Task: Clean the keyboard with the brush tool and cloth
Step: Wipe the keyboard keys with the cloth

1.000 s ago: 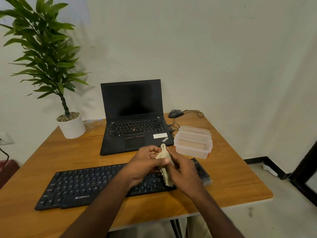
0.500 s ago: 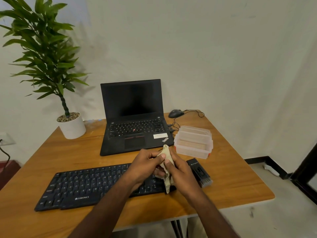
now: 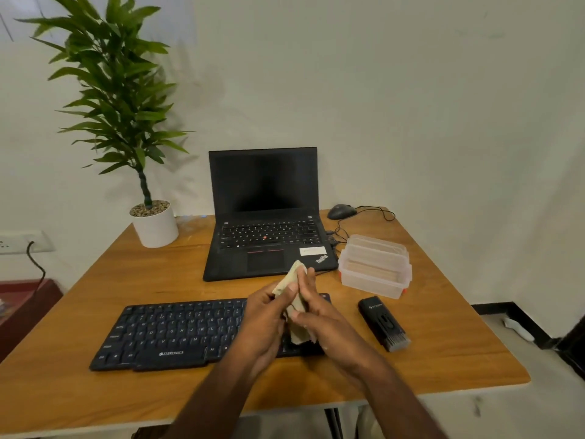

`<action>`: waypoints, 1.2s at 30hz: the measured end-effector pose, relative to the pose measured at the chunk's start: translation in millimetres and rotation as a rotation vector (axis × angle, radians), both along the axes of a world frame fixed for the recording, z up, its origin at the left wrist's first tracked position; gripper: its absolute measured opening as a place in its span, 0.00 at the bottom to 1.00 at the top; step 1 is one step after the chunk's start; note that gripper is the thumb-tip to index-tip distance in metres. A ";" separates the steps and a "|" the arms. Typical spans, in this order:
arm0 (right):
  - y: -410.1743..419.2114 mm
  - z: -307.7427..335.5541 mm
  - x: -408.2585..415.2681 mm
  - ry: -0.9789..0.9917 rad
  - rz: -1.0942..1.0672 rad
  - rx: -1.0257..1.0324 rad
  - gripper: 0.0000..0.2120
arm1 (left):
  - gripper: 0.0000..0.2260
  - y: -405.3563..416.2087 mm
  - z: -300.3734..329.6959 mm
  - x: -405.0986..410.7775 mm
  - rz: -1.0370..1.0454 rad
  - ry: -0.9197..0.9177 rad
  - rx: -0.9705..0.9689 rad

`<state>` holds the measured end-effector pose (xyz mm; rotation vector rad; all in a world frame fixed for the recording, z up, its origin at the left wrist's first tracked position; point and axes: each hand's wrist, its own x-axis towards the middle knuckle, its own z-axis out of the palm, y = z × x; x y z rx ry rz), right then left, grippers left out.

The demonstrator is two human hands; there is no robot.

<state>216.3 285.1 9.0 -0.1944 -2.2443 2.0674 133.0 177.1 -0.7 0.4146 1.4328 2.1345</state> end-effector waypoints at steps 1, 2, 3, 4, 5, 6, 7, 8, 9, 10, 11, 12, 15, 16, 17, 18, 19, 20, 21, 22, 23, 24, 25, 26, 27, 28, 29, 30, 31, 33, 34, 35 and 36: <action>0.3 3.1 -1.2 0.009 0.007 -0.040 0.33 | 0.15 -9.1 -4.0 -3.5 0.054 -0.099 0.068; -1.2 7.0 -2.8 0.023 0.002 -0.046 0.33 | 0.17 -19.0 -7.2 -6.5 0.108 -0.179 0.104; -3.6 6.5 -6.1 0.030 -0.017 0.008 0.32 | 0.18 -30.0 -9.8 -10.2 0.167 -0.242 0.117; -9.0 5.9 -9.8 0.032 -0.028 0.122 0.33 | 0.18 -42.3 -11.0 -14.0 0.230 -0.281 0.131; -16.3 3.2 -14.4 0.032 -0.026 0.279 0.34 | 0.16 -57.0 -11.5 -19.0 0.310 -0.295 0.146; -25.6 -0.6 -19.7 0.040 -0.005 0.444 0.35 | 0.14 -73.9 -10.9 -25.6 0.407 -0.294 0.158; -35.3 -7.2 -26.3 0.045 0.037 0.598 0.36 | 0.13 -93.4 -8.5 -33.8 0.521 -0.276 0.153; -45.7 -15.6 -33.6 0.054 0.090 0.737 0.38 | 0.14 -114.5 -7.4 -44.2 0.637 -0.247 0.147; -55.4 -24.9 -41.7 0.065 0.142 0.874 0.40 | 0.15 -136.5 -6.6 -54.8 0.742 -0.208 0.141; -63.4 -35.0 -49.2 0.069 0.191 1.003 0.41 | 0.16 -158.2 -6.0 -65.2 0.833 -0.161 0.140; -69.6 -44.6 -55.1 0.054 0.232 1.116 0.41 | 0.16 -178.9 -5.0 -73.7 0.915 -0.112 0.138; -74.2 -52.5 -59.2 0.041 0.258 1.207 0.40 | 0.15 -196.8 -4.6 -81.7 0.977 -0.083 0.151; -74.5 -65.7 -61.4 0.111 0.239 1.348 0.32 | 0.12 -233.4 -8.4 -94.7 1.024 -0.091 0.215; -70.4 -67.5 -60.2 0.133 0.239 1.359 0.29 | 0.13 -238.6 -12.0 -95.5 0.989 -0.119 0.235; -65.1 -69.6 -58.6 0.151 0.246 1.369 0.28 | 0.17 -241.5 -16.0 -94.1 0.950 -0.156 0.251; -58.9 -71.4 -56.6 0.177 0.248 1.382 0.27 | 0.22 -243.0 -19.9 -92.2 0.907 -0.200 0.272; -51.9 -72.1 -54.1 0.200 0.247 1.394 0.26 | 0.24 -243.1 -20.1 -88.2 0.889 -0.231 0.279; -44.3 -73.3 -51.1 0.204 0.258 1.405 0.26 | 0.22 -245.3 -20.6 -86.2 0.886 -0.248 0.276; -36.3 -74.2 -48.4 0.198 0.277 1.416 0.26 | 0.18 -247.4 -19.4 -83.2 0.906 -0.217 0.236; -28.8 -75.4 -45.7 0.199 0.293 1.420 0.26 | 0.13 -248.8 -17.2 -80.6 0.931 -0.122 0.136; -22.5 -76.5 -43.0 0.220 0.298 1.419 0.26 | 0.11 -250.2 -16.3 -78.8 0.950 0.047 -0.039; -17.8 -77.3 -41.1 0.245 0.294 1.416 0.26 | 0.11 -248.9 -16.2 -77.6 0.942 0.257 -0.256; -14.3 -78.8 -40.0 0.261 0.290 1.410 0.25 | 0.14 -245.5 -21.0 -77.4 0.909 0.432 -0.482; -12.1 -80.6 -39.5 0.274 0.279 1.403 0.25 | 0.17 -240.2 -27.1 -77.1 0.840 0.538 -0.651; -11.4 -81.8 -39.0 0.288 0.264 1.394 0.25 | 0.19 -235.4 -36.6 -78.0 0.739 0.600 -0.776; -11.5 -83.3 -38.7 0.300 0.246 1.385 0.25 | 0.20 -230.1 -45.8 -78.5 0.635 0.643 -0.875; -12.1 -84.6 -38.5 0.316 0.229 1.378 0.25 | 0.21 -226.4 -53.8 -78.6 0.567 0.665 -0.931; -12.8 -86.1 -38.0 0.325 0.217 1.372 0.25 | 0.20 -225.6 -59.5 -79.0 0.539 0.677 -0.954; -13.3 -87.5 -37.6 0.332 0.207 1.366 0.24 | 0.19 -223.9 -60.4 -79.1 0.537 0.689 -0.968; -12.6 -90.5 -37.1 0.335 0.193 1.358 0.24 | 0.19 -220.0 -58.0 -77.3 0.507 0.713 -1.030; -12.1 -92.0 -37.3 0.332 0.193 1.355 0.24 | 0.19 -216.8 -56.8 -74.7 0.470 0.711 -1.082; -11.8 -93.1 -37.6 0.329 0.193 1.351 0.24 | 0.20 -211.2 -56.0 -71.7 0.440 0.699 -1.147; -11.6 -93.8 -38.0 0.330 0.194 1.348 0.24 | 0.21 -204.8 -55.1 -69.0 0.434 0.698 -1.214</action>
